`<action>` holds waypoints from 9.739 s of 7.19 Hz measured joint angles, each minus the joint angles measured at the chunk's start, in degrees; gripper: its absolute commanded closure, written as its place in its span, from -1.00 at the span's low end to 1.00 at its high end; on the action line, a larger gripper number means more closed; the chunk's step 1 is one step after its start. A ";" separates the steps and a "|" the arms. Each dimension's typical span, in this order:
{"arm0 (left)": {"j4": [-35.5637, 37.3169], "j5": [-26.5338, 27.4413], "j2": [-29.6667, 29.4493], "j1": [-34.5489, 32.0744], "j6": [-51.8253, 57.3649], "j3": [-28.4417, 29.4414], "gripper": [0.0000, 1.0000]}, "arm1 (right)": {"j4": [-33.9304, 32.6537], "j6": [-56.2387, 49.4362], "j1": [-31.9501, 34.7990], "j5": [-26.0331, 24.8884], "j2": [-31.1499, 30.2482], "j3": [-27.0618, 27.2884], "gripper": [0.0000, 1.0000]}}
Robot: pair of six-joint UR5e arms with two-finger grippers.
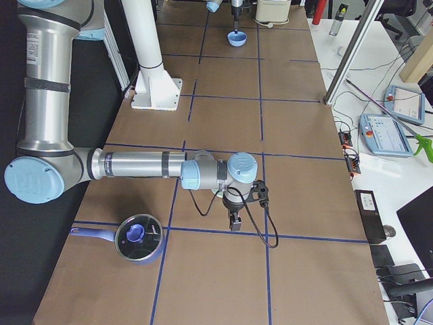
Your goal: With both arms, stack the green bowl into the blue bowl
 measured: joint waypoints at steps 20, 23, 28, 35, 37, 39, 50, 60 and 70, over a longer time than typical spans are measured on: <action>15.87 10.48 -46.28 24.88 -40.87 10.01 -1.00 | -0.07 0.00 0.00 0.44 -0.03 -0.30 -1.00; 16.95 2.42 -45.08 18.61 -38.29 7.68 -1.00 | -0.07 0.00 0.00 0.44 -0.02 -0.30 -1.00; 36.27 -6.08 -23.42 -6.72 19.06 -5.34 -1.00 | -0.07 0.00 -0.09 0.79 0.05 -0.29 -1.00; 41.32 -13.95 2.41 -33.64 53.93 -6.10 -1.00 | 2.21 10.58 -2.03 0.82 -0.25 3.71 -1.00; 41.18 -14.15 2.56 -33.76 53.93 -6.34 -1.00 | 17.22 25.19 -7.51 0.60 -3.14 2.45 -1.00; 41.09 -14.18 2.51 -33.79 54.01 -6.39 -1.00 | 35.80 41.67 -15.91 -1.92 -4.39 -2.16 -0.99; 40.98 -14.18 2.49 -33.79 54.03 -6.36 -1.00 | 31.69 60.15 -24.76 -1.06 0.95 5.82 0.99; 40.96 -14.27 2.46 -33.78 54.02 -5.94 -1.00 | 4.18 104.13 -54.66 -24.75 45.79 -1.66 0.97; 41.05 -14.27 2.34 -33.67 53.94 -5.53 -1.00 | 6.82 100.82 -52.71 -23.28 45.88 -4.63 -1.00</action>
